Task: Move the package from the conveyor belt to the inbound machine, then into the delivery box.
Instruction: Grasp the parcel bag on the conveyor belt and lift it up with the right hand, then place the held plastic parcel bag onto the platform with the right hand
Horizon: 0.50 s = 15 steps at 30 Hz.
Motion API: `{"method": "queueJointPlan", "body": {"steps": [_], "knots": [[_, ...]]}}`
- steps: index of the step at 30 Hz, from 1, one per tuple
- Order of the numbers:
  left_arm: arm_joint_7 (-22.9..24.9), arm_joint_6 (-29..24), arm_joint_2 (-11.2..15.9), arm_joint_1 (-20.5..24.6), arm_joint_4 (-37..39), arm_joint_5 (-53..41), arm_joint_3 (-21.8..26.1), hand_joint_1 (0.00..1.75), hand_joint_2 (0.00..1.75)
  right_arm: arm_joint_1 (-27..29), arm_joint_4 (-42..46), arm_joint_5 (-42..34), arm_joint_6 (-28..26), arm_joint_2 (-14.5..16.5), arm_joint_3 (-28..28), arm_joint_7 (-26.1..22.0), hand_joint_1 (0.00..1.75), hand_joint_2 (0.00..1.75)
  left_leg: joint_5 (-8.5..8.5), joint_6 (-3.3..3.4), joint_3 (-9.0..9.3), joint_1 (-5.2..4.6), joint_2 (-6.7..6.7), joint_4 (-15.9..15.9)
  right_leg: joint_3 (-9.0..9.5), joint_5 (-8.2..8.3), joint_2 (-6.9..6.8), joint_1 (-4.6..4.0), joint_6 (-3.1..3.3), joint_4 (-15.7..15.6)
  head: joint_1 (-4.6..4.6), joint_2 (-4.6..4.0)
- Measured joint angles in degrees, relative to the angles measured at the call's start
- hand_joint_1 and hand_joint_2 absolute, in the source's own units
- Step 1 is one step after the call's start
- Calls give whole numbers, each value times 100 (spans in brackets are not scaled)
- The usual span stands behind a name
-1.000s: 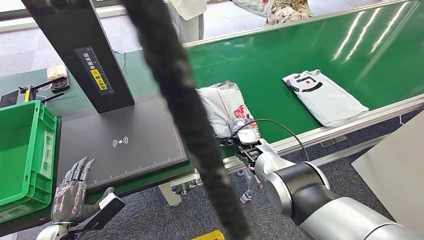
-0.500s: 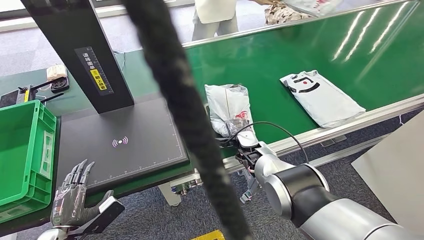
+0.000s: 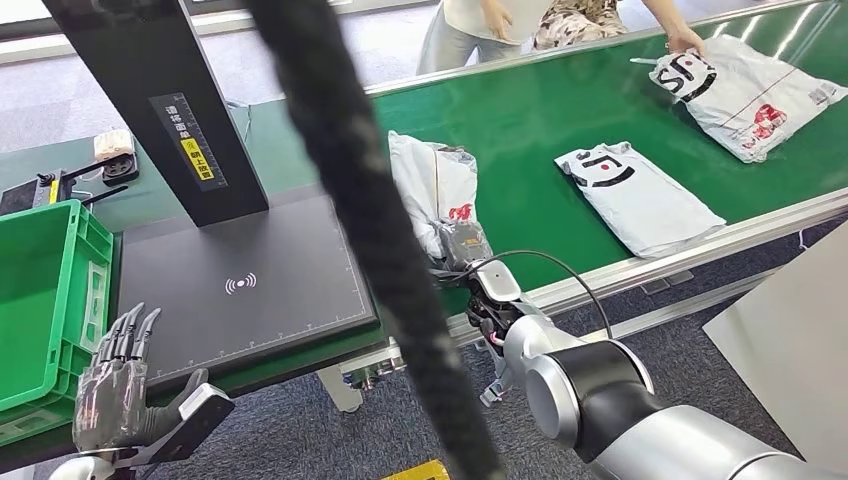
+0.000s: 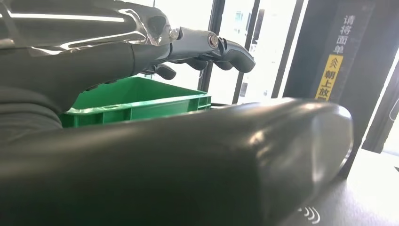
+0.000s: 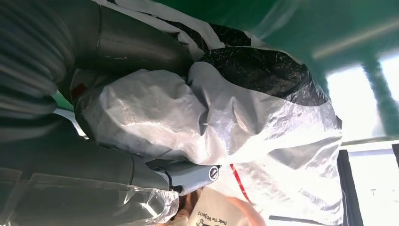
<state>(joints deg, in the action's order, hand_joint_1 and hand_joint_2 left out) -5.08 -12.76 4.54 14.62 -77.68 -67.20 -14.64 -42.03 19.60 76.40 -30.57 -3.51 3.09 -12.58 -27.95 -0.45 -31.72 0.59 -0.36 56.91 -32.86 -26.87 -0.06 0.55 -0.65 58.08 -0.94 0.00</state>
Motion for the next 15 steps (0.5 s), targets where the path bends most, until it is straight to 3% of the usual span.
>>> {"method": "queueJointPlan", "body": {"steps": [5, 15], "knots": [[-4, 74, 7, -34, -45, -1, 34, 0, 0, 73, 547, -357, -256, 111, 42, -499, 175, 175, 0, 0, 0, 0, 2, 0, -2, 0, 2, 0, 0, 0, 0, 0], [-66, 96, 10, -99, -51, 78, 54, 0, 0, 898, 2893, -1083, 142, 215, -183, -812, 175, 175, 0, 0, -5, 0, -5, 0, -4, -1, -4, 0, 0, 0, 0, 0]]}}
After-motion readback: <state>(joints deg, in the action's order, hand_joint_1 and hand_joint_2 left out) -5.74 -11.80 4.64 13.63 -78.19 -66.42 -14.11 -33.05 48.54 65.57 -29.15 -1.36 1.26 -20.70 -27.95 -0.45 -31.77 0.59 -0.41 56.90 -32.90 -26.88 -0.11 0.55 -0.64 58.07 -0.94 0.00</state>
